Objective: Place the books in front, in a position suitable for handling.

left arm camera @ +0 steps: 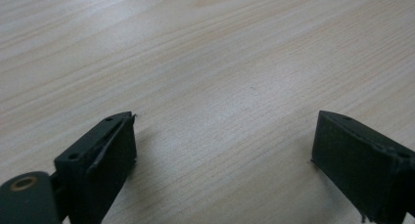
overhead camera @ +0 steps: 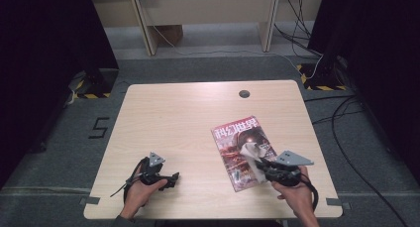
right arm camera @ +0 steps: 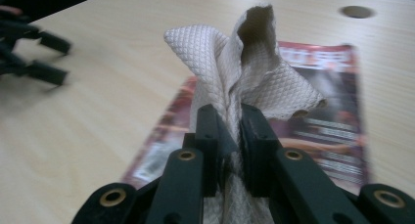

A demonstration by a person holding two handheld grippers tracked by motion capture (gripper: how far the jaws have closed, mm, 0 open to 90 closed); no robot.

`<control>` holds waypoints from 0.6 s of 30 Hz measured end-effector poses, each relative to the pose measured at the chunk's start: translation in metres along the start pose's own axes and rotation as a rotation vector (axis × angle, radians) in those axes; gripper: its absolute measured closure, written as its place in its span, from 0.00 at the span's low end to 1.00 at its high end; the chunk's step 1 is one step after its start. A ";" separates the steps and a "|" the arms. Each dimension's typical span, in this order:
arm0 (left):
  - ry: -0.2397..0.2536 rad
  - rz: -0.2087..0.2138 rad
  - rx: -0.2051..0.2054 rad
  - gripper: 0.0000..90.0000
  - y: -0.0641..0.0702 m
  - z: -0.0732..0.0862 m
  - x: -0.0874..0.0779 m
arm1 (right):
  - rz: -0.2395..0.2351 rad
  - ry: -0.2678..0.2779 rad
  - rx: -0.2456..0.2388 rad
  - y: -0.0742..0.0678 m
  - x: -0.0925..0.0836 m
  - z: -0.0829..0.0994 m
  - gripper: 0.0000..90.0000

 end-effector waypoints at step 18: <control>0.017 0.017 -0.001 0.18 0.005 -0.006 -0.003 | 0.260 0.015 0.151 0.110 -0.031 0.015 0.89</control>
Point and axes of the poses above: each handheld gripper's, and its own axes: x roughly forward along the jaws, z roughly out of its underside, y roughly to its right, the point moved 8 cm from there along x, roughly forward along the jaws, and after that the axes turned 8 degrees about x, right-handed, at the moved point
